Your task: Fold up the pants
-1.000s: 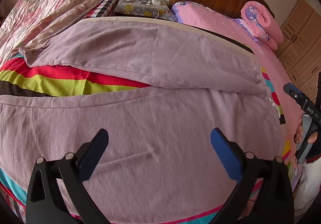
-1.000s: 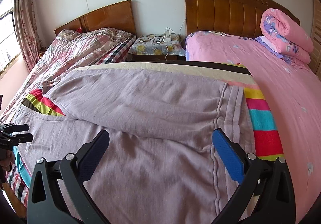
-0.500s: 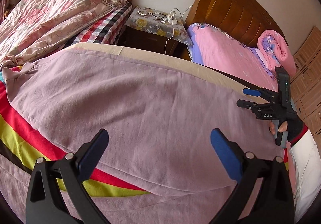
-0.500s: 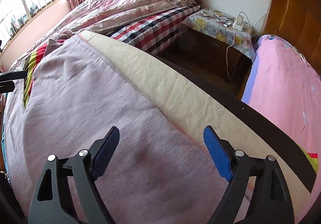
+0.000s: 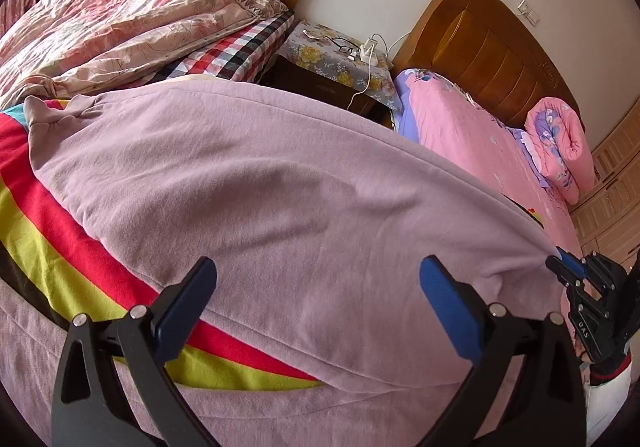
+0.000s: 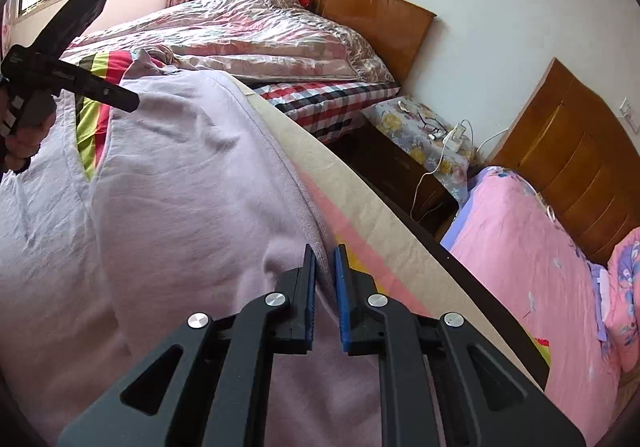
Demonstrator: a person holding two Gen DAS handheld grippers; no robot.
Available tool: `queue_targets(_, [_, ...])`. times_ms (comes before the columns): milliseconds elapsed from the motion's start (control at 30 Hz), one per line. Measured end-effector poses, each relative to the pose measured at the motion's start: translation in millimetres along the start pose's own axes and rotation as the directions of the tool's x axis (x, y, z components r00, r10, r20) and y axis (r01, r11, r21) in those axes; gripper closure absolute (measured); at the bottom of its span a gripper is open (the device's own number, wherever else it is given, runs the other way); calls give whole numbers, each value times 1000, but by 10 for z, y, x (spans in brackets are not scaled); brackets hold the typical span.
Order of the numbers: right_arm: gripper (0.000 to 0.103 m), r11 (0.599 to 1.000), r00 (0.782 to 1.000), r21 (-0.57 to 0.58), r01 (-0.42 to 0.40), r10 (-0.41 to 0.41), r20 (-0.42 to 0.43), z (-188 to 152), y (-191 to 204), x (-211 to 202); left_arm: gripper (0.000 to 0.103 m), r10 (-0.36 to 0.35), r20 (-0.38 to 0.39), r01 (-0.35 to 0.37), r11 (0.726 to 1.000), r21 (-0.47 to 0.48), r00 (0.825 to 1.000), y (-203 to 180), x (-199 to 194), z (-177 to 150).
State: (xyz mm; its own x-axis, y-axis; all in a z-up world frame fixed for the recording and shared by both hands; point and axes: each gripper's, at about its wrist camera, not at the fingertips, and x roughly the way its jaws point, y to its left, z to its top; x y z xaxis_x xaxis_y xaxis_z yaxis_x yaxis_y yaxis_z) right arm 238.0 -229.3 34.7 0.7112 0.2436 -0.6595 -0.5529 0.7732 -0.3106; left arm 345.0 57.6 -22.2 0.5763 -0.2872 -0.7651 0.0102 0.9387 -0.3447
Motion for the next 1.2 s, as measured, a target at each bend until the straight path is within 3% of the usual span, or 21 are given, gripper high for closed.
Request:
queue_targets(67, [91,999,999,1,42,-42,26,-146,472,-398,2,-6,40,6,1000,-3,999,57,-278,-159])
queue_targets(167, [90,989,999,142,29,-26,-24,-503,1037,-660,2,2,74,0,1000,-25,997,188,-609,-499])
queue_targets(233, [90,966,998,259,8,9,-64,-748,1268,-680,2,-6,61,9,999,-41,998,275,-702,-744])
queue_targets(300, [78,916,992,401,-26,72,-101,-983,1341,-764,2,-5,27,6,999,-52,1000,361,-722,-971])
queue_targets(367, [54,808,996,588,-41,76,-35,-1234,1232,-1033,2,3,-2,-4,999,-55,1000,437,-748,-1157])
queue_targets(433, [41,675,1000,738,-21,29,2,-1505,1055,-1263,2,6,-3,-6,998,-59,1000,500,-810,-1293])
queue_targets(567, [46,429,998,902,54,-2,-59,-2067,766,-1402,2,5,7,-5,997,-80,1000,594,-904,-1460])
queue_targets(633, [48,306,999,951,43,-17,-40,-2289,639,-1427,2,-1,0,1,997,-80,1000,617,-904,-1481])
queue_targets(700, [48,226,999,973,47,-33,-40,-2438,537,-1420,2,-4,1,4,998,-69,1000,596,-914,-1508])
queue_targets(867, [50,106,998,993,60,-40,-56,-2568,322,-1291,2,-18,6,19,999,-43,1000,515,-945,-1511])
queue_targets(1033, [52,26,998,999,33,-44,-32,-2626,124,-1154,2,-55,-6,55,998,-21,998,423,-925,-1435])
queue_targets(1067, [60,19,998,999,36,-45,-35,-2643,109,-1126,2,-75,-18,75,997,-25,997,398,-895,-1407])
queue_targets(1133, [83,46,998,998,32,-59,-29,-2629,114,-1112,2,-109,-55,106,993,-47,993,336,-810,-1314])
queue_targets(1200, [88,78,996,997,25,-90,-18,-2657,131,-1165,2,-162,-85,157,985,-67,983,246,-722,-1167])
